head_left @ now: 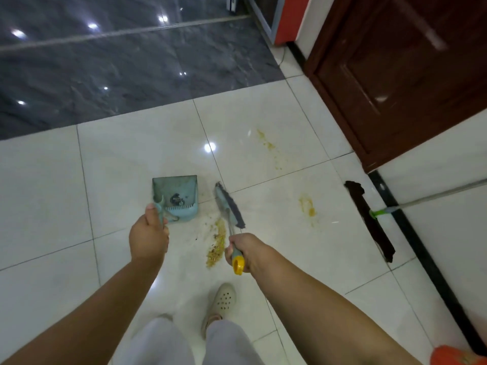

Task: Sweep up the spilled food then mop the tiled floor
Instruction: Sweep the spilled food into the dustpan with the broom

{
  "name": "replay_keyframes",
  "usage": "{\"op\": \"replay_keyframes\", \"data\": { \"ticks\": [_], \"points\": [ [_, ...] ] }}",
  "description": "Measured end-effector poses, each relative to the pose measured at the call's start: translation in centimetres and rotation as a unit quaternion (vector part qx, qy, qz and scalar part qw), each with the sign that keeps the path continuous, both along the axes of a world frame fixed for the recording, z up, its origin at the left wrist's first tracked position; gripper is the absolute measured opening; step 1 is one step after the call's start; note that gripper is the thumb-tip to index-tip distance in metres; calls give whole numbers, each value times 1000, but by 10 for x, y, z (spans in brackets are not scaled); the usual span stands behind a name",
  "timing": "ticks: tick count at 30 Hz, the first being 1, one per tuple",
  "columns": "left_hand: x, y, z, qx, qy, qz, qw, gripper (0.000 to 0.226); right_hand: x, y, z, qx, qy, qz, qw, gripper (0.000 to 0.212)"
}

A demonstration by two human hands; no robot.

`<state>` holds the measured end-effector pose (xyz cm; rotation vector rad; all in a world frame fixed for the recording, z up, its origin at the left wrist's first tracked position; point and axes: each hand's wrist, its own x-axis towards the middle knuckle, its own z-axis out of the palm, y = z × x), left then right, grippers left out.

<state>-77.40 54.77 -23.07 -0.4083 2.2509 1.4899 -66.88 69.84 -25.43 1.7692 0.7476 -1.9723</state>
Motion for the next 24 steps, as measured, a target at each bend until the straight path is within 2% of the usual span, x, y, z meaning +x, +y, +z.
{"op": "replay_keyframes", "data": {
  "ticks": [4, 8, 10, 15, 19, 24],
  "points": [
    [-5, -4, 3, -1, -4, 22, 1000, 54, -8, 2, 9, 12, 4, 35, 999, 22],
    [-13, -14, 8, 10, -2, 50, 999, 52, -20, 15, 7, 64, -5, 89, 994, 20],
    [-19, -20, 9, 10, -5, 64, 998, 52, -33, 29, 4, 86, 1, 78, 993, 12],
    [-42, -38, 2, -1, 3, 76, 997, 51, -71, 73, -3, 105, -5, 55, 993, 8],
    [-63, -50, -8, 9, -4, 97, 995, 52, -100, 78, -14, 106, -27, 109, 988, 11],
    [-90, -60, -21, 8, -12, 115, 993, 53, -123, 39, -22, 81, -35, 222, 971, 15]
  ]
}}
